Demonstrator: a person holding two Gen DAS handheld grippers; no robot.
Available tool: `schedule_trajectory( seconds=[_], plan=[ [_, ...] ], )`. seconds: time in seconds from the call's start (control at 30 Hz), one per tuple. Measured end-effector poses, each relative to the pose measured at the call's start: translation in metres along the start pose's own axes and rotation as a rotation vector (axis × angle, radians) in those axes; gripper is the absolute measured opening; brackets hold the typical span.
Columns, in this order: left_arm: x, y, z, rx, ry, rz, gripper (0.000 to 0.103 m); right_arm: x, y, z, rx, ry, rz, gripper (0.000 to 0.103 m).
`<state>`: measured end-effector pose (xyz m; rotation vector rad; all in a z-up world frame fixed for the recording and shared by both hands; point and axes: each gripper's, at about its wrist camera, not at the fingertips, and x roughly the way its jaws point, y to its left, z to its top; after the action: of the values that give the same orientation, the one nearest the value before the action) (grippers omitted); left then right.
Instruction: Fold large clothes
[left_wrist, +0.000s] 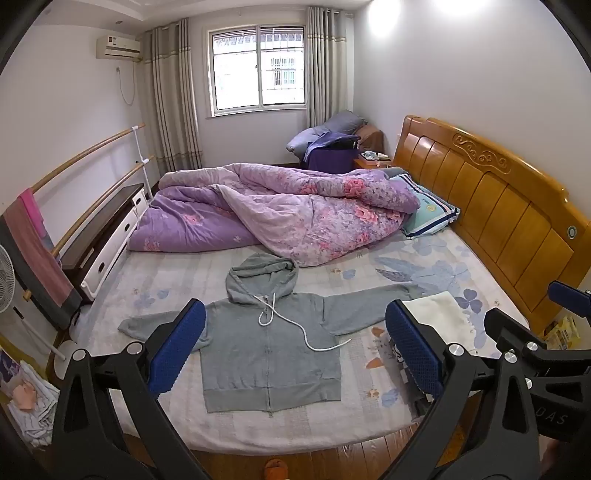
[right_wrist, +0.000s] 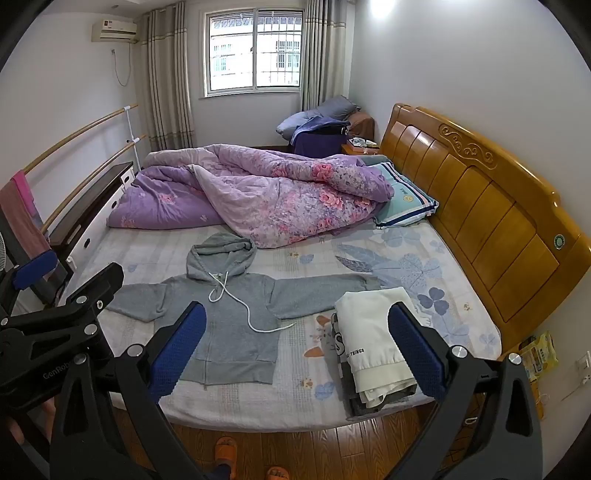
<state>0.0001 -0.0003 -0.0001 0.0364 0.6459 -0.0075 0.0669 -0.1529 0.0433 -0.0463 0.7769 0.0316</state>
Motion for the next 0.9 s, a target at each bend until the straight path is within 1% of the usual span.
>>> schedule_trajectory(
  seconds=[0.9],
  plan=[
    [-0.0020, -0.0002, 0.0004, -0.004, 0.006, -0.002, 0.098, 0.0015, -0.0001, -0.0009, 0.002, 0.006, 0.003, 0.095]
  ],
)
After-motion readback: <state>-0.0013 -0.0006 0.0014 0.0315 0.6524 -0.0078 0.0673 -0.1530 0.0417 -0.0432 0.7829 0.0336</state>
